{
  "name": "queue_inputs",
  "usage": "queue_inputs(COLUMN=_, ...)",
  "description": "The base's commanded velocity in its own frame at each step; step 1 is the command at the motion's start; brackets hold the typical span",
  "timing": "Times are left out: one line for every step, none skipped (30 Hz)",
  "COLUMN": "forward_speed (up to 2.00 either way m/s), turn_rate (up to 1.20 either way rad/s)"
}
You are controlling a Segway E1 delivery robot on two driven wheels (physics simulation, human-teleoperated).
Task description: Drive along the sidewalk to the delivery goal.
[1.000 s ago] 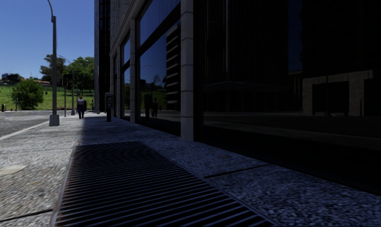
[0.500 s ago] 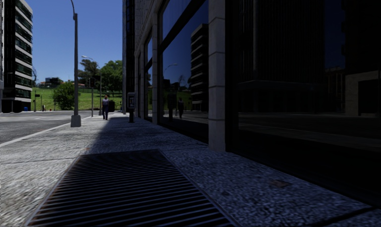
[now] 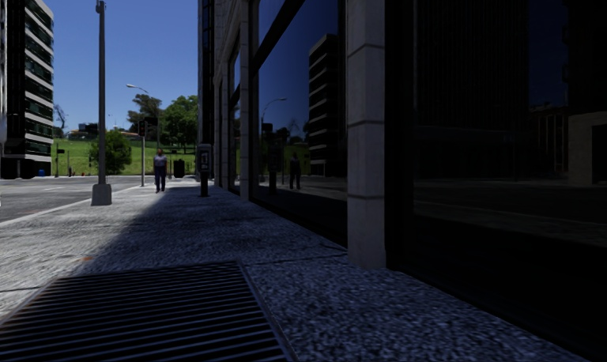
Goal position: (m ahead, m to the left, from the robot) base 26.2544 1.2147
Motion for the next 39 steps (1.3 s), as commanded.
queue_inputs(forward_speed=2.0, turn_rate=0.35)
queue_inputs(forward_speed=2.0, turn_rate=0.36)
queue_inputs(forward_speed=2.0, turn_rate=0.37)
queue_inputs(forward_speed=2.0, turn_rate=0.37)
queue_inputs(forward_speed=2.0, turn_rate=0.37)
queue_inputs(forward_speed=2.0, turn_rate=0.37)
queue_inputs(forward_speed=2.0, turn_rate=0.37)
queue_inputs(forward_speed=2.0, turn_rate=0.37)
queue_inputs(forward_speed=2.0, turn_rate=0.37)
queue_inputs(forward_speed=2.0, turn_rate=0.37)
queue_inputs(forward_speed=2.0, turn_rate=0.37)
queue_inputs(forward_speed=2.0, turn_rate=0.37)
queue_inputs(forward_speed=2.0, turn_rate=0.37)
queue_inputs(forward_speed=2.0, turn_rate=0.37)
queue_inputs(forward_speed=2.0, turn_rate=0.37)
queue_inputs(forward_speed=2.0, turn_rate=0.37)
queue_inputs(forward_speed=2.0, turn_rate=0.37)
queue_inputs(forward_speed=2.0, turn_rate=0.37)
queue_inputs(forward_speed=2.0, turn_rate=0.37)
queue_inputs(forward_speed=2.0, turn_rate=0.37)
queue_inputs(forward_speed=2.0, turn_rate=0.37)
queue_inputs(forward_speed=2.0, turn_rate=0.37)
queue_inputs(forward_speed=2.0, turn_rate=0.37)
queue_inputs(forward_speed=2.0, turn_rate=0.37)
queue_inputs(forward_speed=2.0, turn_rate=0.37)
queue_inputs(forward_speed=2.0, turn_rate=0.37)
queue_inputs(forward_speed=2.0, turn_rate=0.37)
queue_inputs(forward_speed=2.0, turn_rate=0.37)
queue_inputs(forward_speed=2.0, turn_rate=0.37)
queue_inputs(forward_speed=2.0, turn_rate=0.37)
queue_inputs(forward_speed=2.0, turn_rate=0.37)
queue_inputs(forward_speed=2.0, turn_rate=0.37)
queue_inputs(forward_speed=2.0, turn_rate=0.37)
queue_inputs(forward_speed=2.0, turn_rate=0.37)
queue_inputs(forward_speed=2.0, turn_rate=0.37)
queue_inputs(forward_speed=2.0, turn_rate=0.37)
queue_inputs(forward_speed=2.0, turn_rate=0.37)
queue_inputs(forward_speed=2.0, turn_rate=0.37)
queue_inputs(forward_speed=2.0, turn_rate=0.36)
